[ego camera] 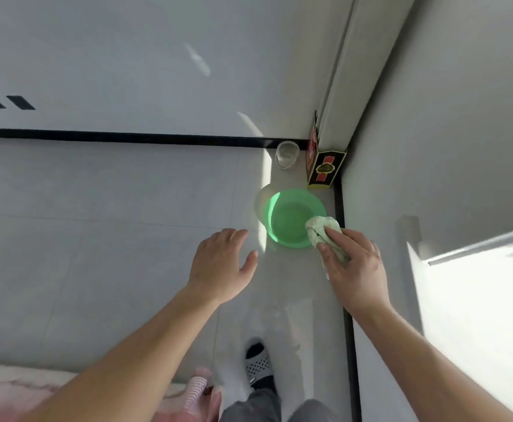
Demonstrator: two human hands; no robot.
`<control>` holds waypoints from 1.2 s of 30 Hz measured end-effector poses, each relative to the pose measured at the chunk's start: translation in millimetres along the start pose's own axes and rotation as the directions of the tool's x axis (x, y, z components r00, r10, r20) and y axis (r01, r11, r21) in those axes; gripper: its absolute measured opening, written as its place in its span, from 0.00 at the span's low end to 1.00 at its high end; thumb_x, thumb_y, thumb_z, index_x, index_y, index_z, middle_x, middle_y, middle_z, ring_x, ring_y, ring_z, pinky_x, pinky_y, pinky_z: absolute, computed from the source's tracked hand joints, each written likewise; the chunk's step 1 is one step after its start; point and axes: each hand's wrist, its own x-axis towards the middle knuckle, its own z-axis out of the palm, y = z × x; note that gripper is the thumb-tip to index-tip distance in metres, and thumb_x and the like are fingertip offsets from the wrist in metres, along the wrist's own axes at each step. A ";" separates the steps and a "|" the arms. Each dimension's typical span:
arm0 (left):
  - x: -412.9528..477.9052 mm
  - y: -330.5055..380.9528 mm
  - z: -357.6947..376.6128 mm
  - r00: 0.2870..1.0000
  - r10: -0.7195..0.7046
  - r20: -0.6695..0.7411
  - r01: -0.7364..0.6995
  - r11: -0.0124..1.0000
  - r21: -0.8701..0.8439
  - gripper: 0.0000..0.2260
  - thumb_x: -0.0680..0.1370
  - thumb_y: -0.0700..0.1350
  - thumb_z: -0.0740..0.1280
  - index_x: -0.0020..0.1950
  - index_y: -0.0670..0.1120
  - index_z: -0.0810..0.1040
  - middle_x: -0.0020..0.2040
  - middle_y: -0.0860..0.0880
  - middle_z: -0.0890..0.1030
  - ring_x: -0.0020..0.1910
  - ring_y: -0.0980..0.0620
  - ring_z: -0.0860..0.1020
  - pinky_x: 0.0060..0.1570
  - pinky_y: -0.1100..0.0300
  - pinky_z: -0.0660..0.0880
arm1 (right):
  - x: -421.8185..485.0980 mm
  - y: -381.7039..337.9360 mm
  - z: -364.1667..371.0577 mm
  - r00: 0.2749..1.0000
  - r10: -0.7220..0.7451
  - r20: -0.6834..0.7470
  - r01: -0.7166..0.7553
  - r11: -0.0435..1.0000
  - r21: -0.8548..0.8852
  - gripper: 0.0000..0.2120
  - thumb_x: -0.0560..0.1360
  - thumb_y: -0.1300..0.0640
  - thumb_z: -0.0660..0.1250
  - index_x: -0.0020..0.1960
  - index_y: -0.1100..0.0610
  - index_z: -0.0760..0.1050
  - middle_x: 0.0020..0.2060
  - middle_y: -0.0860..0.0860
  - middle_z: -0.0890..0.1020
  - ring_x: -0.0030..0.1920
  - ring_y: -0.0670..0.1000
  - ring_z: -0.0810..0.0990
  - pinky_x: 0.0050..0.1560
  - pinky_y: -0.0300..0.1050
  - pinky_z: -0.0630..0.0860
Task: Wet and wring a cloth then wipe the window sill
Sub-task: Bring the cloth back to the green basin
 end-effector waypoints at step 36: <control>598.3 -121.4 368.5 0.480 0.606 0.634 -0.780 0.626 -0.008 0.24 0.78 0.59 0.53 0.67 0.47 0.73 0.60 0.46 0.78 0.59 0.44 0.75 0.62 0.49 0.69 | 312.8 310.4 483.9 0.626 0.750 -0.213 -0.769 0.639 -0.015 0.14 0.74 0.51 0.72 0.59 0.49 0.82 0.62 0.53 0.80 0.60 0.59 0.74 0.63 0.52 0.71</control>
